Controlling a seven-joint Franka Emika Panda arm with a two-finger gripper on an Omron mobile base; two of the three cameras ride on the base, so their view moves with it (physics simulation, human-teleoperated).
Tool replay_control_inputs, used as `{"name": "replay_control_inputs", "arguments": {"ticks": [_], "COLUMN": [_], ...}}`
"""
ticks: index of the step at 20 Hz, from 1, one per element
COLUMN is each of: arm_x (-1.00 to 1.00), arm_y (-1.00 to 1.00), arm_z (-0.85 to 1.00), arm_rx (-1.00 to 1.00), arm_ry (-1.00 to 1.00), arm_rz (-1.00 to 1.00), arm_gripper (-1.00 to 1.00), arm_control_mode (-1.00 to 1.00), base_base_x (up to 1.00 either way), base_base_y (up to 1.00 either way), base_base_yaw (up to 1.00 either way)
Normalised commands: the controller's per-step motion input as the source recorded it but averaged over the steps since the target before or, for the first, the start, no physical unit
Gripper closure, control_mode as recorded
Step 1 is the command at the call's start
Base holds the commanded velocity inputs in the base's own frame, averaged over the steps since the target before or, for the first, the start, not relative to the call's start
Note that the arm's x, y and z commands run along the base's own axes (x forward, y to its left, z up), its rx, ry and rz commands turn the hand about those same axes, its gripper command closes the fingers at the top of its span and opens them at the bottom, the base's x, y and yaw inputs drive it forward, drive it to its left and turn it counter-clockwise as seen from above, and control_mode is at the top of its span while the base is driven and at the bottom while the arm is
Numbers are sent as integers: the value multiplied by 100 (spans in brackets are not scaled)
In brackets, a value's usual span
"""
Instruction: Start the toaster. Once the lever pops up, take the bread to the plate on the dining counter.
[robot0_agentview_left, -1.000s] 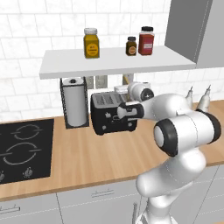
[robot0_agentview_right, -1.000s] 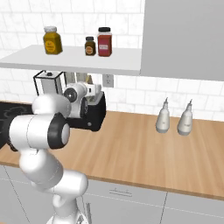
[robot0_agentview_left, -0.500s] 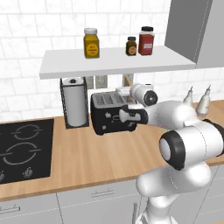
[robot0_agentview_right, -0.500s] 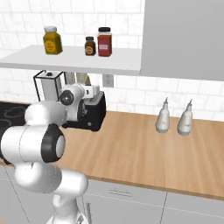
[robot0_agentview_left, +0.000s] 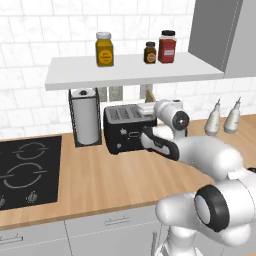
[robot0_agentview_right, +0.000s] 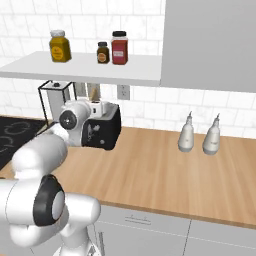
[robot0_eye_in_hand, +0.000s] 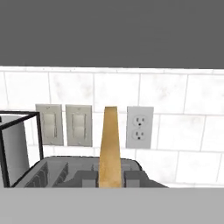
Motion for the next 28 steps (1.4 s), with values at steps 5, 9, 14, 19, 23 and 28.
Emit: {"name": "replay_control_inputs", "arguments": {"ticks": [5, 9, 14, 19, 23, 28], "arm_x": [-92, -98, -91, -100, -100, -92], "arm_y": [0, 0, 0, 0, 0, 0], "arm_z": [54, 71, 72, 53, 22, 3], "arm_rx": [0, 0, 0, 0, 0, 0], "arm_ry": [5, 15, 27, 33, 34, 32], "arm_rz": [-1, -2, 0, -3, -7, -4], "arm_gripper": [100, 100, 100, 100, 100, 100], "arm_control_mode": [-100, -100, -100, -100, -100, -100], "base_base_x": [0, 0, 0, 0, 0, 0], "base_base_y": [0, 0, 0, 0, 0, 0], "base_base_yaw": [0, 0, 0, 0, 0, 0]}}
